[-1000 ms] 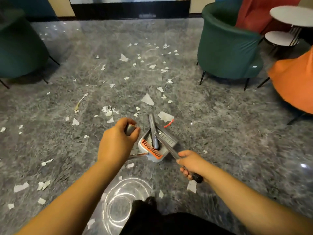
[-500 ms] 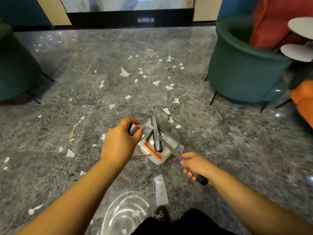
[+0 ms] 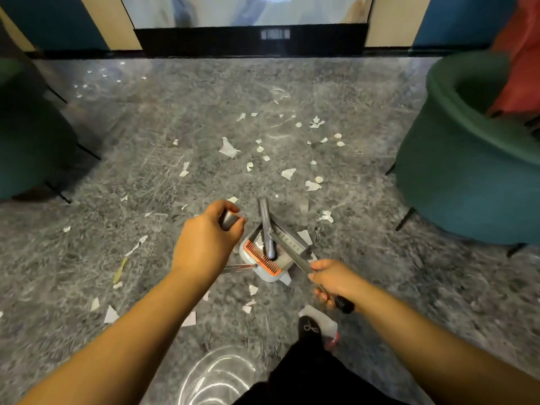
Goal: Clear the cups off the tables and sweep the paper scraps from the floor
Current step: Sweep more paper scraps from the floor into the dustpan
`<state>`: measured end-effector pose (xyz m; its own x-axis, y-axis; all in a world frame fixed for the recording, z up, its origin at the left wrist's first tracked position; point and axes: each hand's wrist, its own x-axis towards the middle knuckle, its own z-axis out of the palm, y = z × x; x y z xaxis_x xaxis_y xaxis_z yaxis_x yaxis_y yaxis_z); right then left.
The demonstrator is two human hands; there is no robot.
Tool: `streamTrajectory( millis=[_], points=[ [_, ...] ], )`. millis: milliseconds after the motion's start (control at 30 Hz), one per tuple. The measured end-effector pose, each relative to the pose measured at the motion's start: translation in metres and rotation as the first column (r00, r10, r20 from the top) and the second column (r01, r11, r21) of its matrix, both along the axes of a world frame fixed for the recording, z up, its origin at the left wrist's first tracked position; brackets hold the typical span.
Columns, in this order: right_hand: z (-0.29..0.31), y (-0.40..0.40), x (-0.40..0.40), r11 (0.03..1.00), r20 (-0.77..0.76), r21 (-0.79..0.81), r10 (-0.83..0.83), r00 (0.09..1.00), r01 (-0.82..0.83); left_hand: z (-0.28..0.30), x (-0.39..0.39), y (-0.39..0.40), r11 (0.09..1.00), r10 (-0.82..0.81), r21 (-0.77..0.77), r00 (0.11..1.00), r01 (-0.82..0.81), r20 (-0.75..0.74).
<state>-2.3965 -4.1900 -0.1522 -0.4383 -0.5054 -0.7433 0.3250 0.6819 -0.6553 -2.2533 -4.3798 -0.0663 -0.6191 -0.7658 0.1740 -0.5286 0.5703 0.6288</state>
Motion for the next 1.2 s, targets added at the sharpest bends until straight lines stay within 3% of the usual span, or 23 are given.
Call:
streamTrajectory(
  millis=[300, 833, 1200],
  points=[
    [0.032, -0.162, -0.158, 0.988, -0.017, 0.050, 0.144, 0.989, -0.143, 0.018, -0.124, -0.142, 0.994, 0.104, -0.005, 0.994, -0.105, -0.043],
    [0.037, -0.497, -0.324, 0.989, -0.028, 0.032, 0.142, 0.989, -0.141, 0.025, -0.297, -0.478, 0.994, 0.107, 0.030, 0.994, -0.106, -0.033],
    [0.033, -0.700, -0.445, 0.964, -0.092, 0.018, 0.267, 0.959, -0.267, 0.017, -0.408, -0.668, 0.979, 0.203, 0.020, 0.978, -0.202, -0.041]
  ],
)
